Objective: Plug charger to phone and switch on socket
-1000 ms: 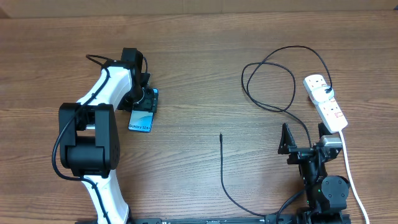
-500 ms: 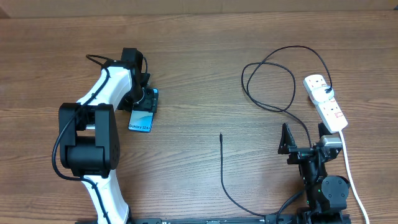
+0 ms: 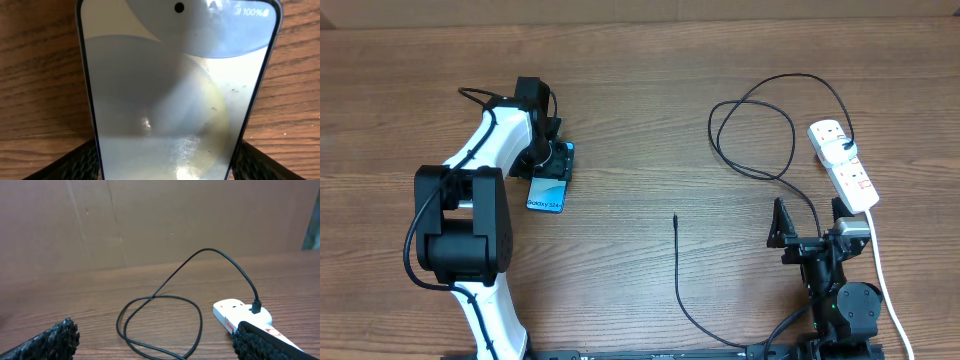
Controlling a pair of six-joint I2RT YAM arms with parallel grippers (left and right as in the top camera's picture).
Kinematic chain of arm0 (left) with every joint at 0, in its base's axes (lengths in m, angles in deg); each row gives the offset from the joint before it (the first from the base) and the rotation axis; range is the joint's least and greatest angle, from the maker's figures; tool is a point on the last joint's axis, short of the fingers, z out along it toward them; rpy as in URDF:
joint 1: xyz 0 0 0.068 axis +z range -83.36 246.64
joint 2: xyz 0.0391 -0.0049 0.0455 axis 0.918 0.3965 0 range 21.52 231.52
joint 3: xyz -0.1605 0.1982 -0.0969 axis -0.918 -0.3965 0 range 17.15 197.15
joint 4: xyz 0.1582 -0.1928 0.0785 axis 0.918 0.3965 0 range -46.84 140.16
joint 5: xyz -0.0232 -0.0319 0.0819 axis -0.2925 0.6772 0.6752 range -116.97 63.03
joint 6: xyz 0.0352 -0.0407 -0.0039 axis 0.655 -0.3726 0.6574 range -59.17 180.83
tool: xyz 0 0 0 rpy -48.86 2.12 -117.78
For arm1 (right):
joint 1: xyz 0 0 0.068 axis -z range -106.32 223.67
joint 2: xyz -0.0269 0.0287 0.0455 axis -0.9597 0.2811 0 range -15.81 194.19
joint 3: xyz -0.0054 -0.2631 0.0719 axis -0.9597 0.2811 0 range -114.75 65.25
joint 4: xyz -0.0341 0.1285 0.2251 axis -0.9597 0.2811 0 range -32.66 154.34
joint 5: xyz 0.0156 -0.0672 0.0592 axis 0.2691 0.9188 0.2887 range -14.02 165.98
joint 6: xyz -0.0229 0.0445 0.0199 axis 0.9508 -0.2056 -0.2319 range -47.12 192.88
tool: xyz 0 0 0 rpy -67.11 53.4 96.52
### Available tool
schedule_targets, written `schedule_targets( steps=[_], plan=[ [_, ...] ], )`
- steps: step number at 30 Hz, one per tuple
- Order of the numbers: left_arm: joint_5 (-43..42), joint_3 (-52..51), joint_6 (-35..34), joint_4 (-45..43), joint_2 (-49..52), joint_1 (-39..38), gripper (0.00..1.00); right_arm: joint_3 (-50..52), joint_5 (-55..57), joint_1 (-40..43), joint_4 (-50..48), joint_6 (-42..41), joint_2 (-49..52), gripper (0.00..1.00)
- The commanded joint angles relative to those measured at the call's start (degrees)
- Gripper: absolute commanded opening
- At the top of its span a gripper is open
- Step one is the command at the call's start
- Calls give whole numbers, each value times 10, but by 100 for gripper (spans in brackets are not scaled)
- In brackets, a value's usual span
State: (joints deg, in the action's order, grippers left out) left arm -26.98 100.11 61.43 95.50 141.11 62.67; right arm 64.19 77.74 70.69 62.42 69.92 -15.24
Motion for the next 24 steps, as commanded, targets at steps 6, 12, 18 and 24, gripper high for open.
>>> schedule_targets(
  steps=[6,12,18,24],
  plan=[
    [-15,-20,11,-6,11,6,85,6,2,2,-4,2,-4,100],
    [-15,-20,11,-8,11,6,85,6,2,2,-4,2,-4,100],
    [-15,-20,11,-8,11,6,85,6,2,2,-4,3,-4,100],
    [-15,-20,11,-6,11,6,84,6,2,2,-4,2,-4,100]
  ],
)
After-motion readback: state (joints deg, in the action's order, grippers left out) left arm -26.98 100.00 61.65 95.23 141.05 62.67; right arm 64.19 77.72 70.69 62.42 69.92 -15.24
